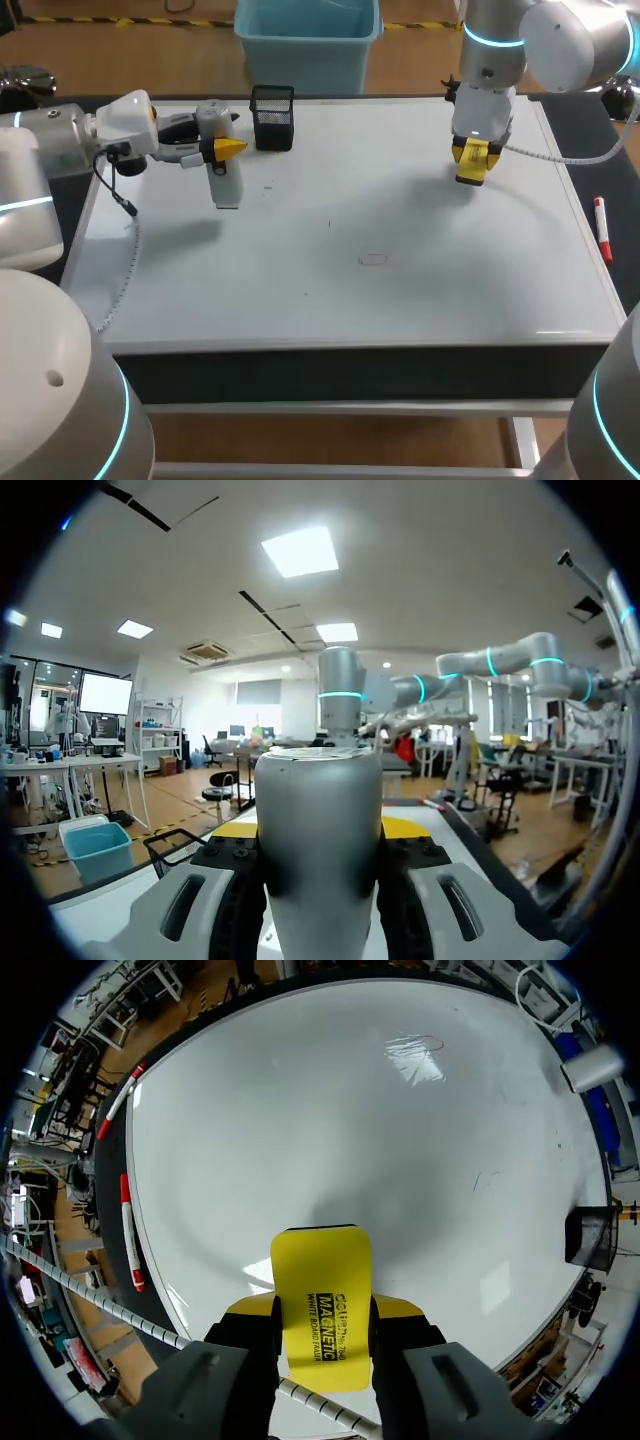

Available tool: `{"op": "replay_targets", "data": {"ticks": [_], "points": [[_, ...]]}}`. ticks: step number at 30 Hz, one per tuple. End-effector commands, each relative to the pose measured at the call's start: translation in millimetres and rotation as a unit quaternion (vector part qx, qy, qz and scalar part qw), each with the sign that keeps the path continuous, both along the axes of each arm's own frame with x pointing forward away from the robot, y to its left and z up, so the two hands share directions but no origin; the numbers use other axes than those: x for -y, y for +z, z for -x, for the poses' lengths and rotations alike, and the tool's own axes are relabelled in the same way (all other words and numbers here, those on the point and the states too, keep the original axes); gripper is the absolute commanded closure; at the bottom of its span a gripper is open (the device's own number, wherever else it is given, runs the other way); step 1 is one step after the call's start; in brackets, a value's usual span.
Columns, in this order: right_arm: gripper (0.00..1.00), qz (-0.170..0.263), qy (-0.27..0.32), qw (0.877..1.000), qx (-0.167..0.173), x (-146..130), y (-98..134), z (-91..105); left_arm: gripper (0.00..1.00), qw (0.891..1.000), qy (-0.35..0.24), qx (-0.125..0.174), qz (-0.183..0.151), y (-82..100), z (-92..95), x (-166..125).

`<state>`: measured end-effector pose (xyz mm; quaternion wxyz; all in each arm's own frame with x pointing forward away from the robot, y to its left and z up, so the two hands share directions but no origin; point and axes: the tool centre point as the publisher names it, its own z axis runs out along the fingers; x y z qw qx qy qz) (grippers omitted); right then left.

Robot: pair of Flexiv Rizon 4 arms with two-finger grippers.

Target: Pick up the inspection probe, press it on each red-marked spot on the whiteboard one by one, put down the probe, pick up the eraser, and wipe off all the red marks.

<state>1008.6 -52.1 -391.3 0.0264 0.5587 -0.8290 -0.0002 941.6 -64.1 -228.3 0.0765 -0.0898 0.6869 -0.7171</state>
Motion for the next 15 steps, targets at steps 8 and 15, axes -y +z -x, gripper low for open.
{"op": "replay_targets", "data": {"ticks": [8,15], "points": [[1.00,0.028,0.034,0.999,0.024,-99,6,63.9,1.00,1.000,0.000,0.000,0.000,1.2,-0.5,0],[1.00,0.069,0.031,0.997,0.008,-150,13,95.5,1.00,1.000,0.000,0.000,0.000,1.2,-0.5,0]]}}
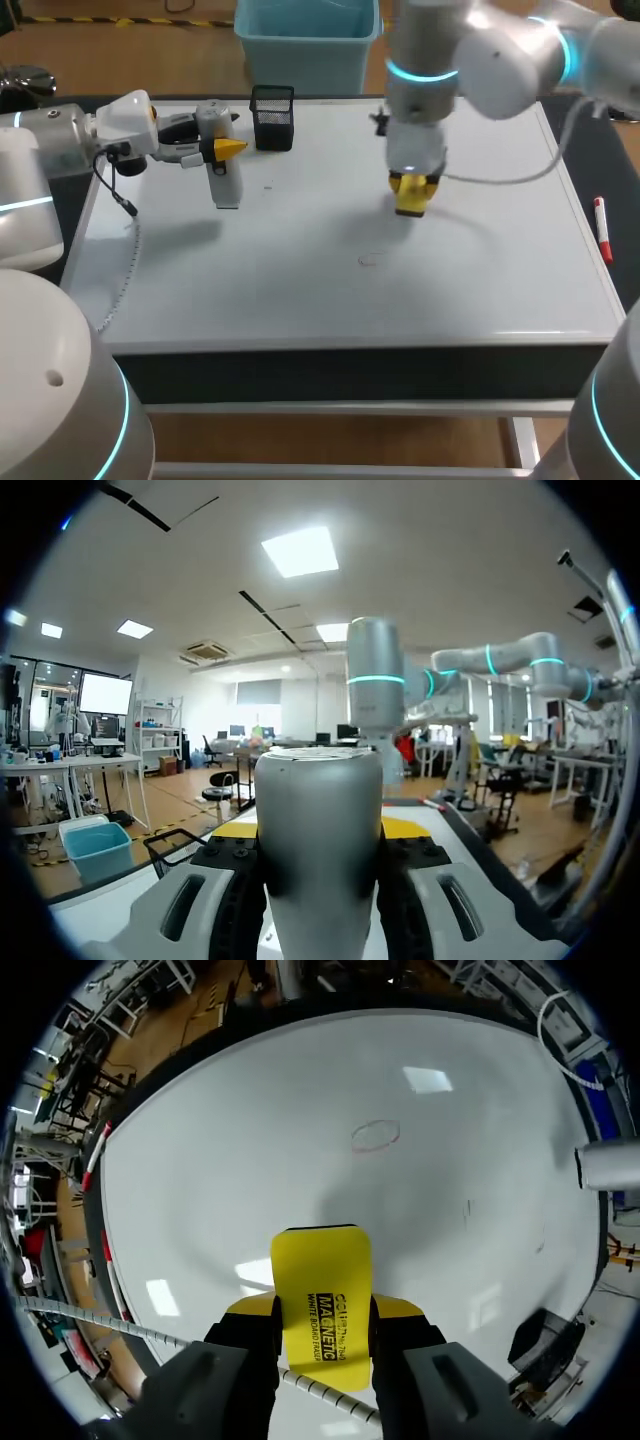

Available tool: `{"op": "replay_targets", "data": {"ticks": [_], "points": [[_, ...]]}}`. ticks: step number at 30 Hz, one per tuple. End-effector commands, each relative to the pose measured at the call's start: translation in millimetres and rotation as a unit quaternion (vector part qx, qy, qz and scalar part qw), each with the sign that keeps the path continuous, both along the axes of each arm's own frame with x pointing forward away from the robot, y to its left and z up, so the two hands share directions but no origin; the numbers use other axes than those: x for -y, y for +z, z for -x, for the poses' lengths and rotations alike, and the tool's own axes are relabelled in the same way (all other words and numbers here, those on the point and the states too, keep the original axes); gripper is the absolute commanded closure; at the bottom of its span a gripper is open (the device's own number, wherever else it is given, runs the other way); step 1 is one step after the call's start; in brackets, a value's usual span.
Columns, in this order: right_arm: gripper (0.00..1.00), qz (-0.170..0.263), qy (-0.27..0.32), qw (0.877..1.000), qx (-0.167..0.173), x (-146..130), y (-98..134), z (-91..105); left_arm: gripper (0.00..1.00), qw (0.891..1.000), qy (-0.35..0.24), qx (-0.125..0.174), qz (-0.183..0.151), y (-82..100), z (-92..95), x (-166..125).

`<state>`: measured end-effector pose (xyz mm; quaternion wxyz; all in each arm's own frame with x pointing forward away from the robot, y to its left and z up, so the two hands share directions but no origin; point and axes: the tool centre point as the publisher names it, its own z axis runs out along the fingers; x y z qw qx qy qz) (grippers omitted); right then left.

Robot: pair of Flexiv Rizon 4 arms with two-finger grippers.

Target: Pick up the inspection probe, press it on each red-marked spot on the whiteboard one by one, put down the probe, pick up the eraser, and wipe off all the red marks.

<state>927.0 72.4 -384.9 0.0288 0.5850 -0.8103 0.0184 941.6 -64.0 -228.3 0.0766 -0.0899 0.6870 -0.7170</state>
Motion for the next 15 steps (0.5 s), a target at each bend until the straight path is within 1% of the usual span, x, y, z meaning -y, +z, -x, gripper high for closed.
{"op": "replay_targets", "data": {"ticks": [1,6,7,8,9,10,12,13,15], "points": [[1.00,0.064,-0.008,0.998,-0.002,-32,6,17.6,1.00,1.000,0.000,0.000,0.000,1.2,-0.5,0],[1.00,0.082,-0.011,0.996,-0.015,-59,2,38.3,1.00,1.000,0.000,0.000,0.000,1.2,-0.5,0],[1.00,0.080,-0.009,0.997,-0.015,-64,1,42.5,1.00,1.000,0.000,0.000,0.000,1.2,-0.5,0],[1.00,0.089,-0.003,0.996,-0.011,-69,-1,46.3,1.00,1.000,0.000,0.000,0.000,1.2,-0.5,0],[1.00,0.086,0.004,0.996,-0.009,-74,-2,50.3,1.00,1.000,0.000,0.000,0.000,1.2,-0.5,0],[1.00,0.081,0.003,0.997,-0.013,-77,-4,52.9,1.00,1.000,0.000,0.000,0.000,1.2,-0.5,0],[1.00,0.083,0.008,0.997,-0.008,-82,-6,58.1,1.00,1.000,0.000,0.000,0.000,1.2,-0.5,0],[1.00,0.080,0.005,0.997,-0.012,-84,-7,60.3,1.00,1.000,0.000,0.000,0.000,1.2,-0.5,0],[1.00,0.081,0.007,0.997,-0.009,-87,-7,65.3,1.00,1.000,0.000,0.000,0.000,1.2,-0.5,0]]}}
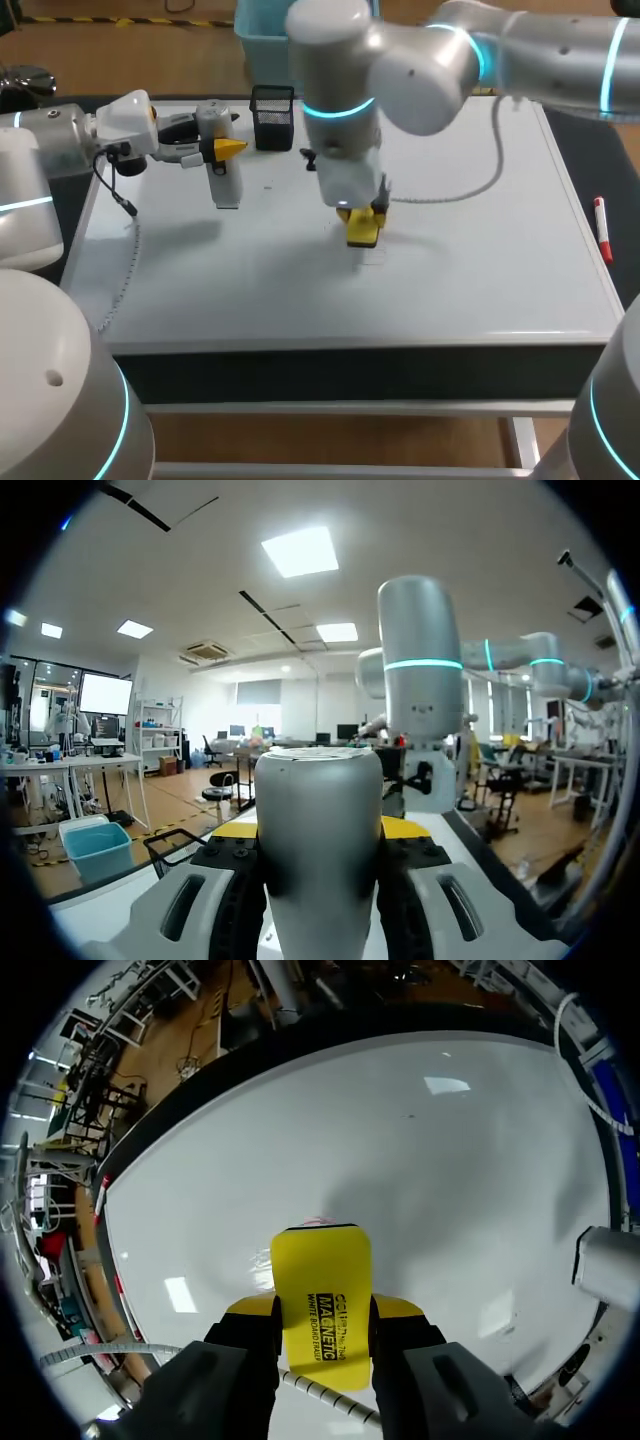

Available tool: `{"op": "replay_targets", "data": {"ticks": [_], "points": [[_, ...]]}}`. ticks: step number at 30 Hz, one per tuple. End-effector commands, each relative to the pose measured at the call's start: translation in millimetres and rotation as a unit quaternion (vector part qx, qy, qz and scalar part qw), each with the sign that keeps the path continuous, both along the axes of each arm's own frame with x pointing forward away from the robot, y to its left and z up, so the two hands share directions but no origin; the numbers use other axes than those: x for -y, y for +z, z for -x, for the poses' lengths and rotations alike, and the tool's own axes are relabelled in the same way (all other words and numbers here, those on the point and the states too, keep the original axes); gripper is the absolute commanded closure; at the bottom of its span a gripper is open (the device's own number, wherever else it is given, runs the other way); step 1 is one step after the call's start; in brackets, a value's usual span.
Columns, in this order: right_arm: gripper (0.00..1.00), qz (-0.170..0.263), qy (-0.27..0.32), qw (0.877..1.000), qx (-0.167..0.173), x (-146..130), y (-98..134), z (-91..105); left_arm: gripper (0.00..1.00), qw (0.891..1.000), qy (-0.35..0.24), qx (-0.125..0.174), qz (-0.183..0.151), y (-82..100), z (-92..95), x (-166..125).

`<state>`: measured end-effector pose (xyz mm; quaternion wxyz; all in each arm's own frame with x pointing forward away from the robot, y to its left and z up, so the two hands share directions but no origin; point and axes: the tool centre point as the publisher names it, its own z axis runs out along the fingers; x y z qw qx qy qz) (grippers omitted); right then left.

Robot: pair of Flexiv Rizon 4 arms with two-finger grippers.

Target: Pick up the inspection probe, press it on each red-marked spot on the whiteboard one by one, put down the probe, pick up the eraser, and wipe off all the red marks.

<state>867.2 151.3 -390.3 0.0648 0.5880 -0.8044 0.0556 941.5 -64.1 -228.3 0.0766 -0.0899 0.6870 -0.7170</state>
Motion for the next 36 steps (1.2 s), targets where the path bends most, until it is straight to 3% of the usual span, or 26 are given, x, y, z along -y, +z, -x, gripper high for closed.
{"op": "replay_targets", "data": {"ticks": [1,25,36], "points": [[1.00,0.032,-0.002,1.000,-0.001,-9,-2,8.1,1.00,1.000,0.000,0.000,0.000,1.2,-0.6,0],[1.00,-0.021,0.013,1.000,0.008,-6,-18,39.7,1.00,1.000,0.000,0.000,0.000,1.2,-0.6,0],[1.00,-0.036,0.031,0.999,-0.003,-8,-29,42.9,1.00,1.000,0.000,0.000,0.000,1.2,-0.6,0]]}}
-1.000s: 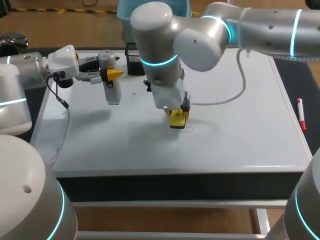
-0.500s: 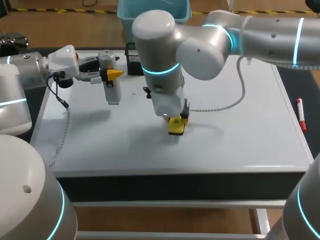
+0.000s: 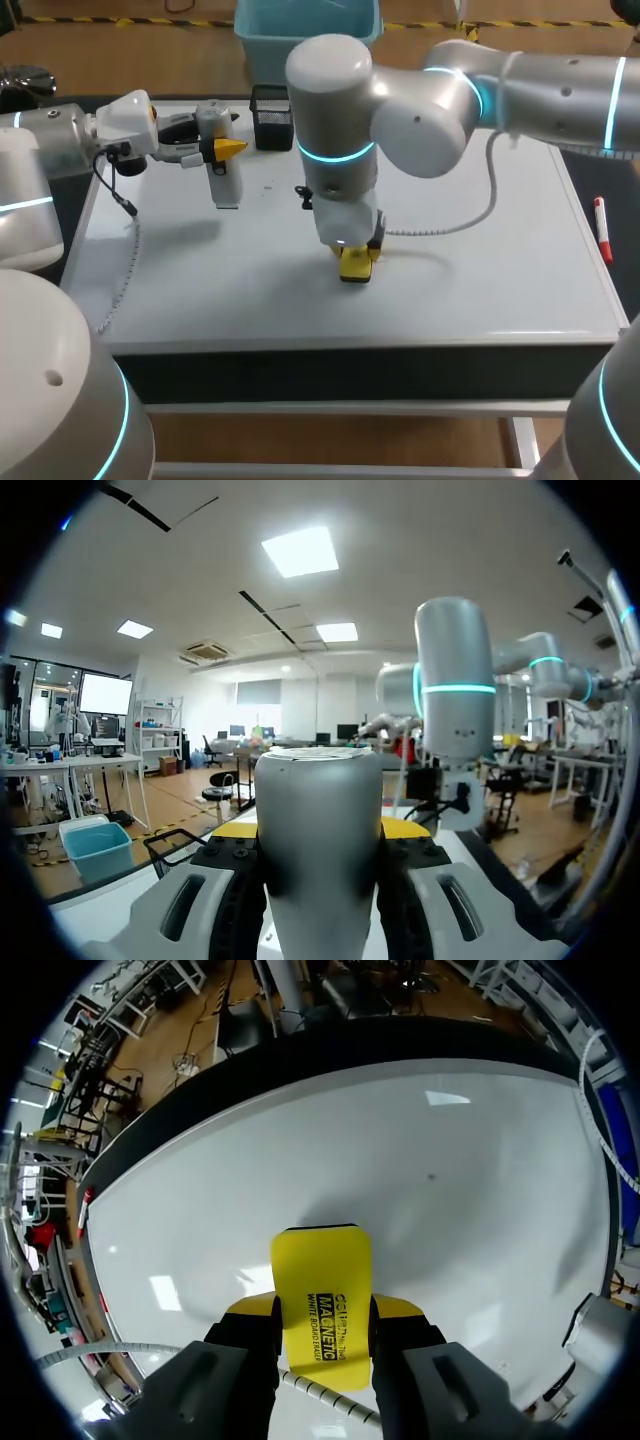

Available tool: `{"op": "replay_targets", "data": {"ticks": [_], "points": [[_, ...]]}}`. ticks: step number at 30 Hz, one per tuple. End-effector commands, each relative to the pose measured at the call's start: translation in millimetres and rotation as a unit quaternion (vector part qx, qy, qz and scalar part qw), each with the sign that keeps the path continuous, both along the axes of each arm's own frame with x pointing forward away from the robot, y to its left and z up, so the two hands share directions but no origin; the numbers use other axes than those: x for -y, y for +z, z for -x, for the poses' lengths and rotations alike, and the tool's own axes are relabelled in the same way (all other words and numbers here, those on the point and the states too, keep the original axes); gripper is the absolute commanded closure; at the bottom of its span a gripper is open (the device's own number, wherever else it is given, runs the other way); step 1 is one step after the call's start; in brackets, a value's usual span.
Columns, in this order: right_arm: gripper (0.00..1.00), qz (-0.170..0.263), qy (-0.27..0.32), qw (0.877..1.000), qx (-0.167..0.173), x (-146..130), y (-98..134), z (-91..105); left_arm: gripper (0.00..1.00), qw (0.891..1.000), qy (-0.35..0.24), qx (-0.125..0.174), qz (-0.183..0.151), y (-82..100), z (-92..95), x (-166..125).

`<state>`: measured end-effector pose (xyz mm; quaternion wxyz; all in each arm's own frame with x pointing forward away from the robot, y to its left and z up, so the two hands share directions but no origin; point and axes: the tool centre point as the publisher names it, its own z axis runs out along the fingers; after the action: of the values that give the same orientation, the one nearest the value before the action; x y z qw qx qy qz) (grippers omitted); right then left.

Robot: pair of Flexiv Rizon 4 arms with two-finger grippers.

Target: Pick up the inspection probe, press it on each red-marked spot on the whiteboard one by one, put down the probe, pick up the eraser, and wipe off all the red marks.

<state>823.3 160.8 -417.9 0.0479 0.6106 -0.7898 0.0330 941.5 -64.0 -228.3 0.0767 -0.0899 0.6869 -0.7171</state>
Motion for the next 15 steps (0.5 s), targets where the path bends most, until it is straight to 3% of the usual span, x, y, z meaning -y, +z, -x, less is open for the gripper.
{"op": "replay_targets", "data": {"ticks": [1,15], "points": [[1.00,-0.007,0.005,1.000,-0.001,2.1,-1.5,-0.9,1.00,1.000,-0.001,0.000,0.000,1.2,-0.7,0.0],[1.00,-0.012,0.005,1.000,-0.006,9.3,-8.1,0.7,1.00,1.000,-0.001,0.000,0.000,1.2,-0.7,0.0]]}}
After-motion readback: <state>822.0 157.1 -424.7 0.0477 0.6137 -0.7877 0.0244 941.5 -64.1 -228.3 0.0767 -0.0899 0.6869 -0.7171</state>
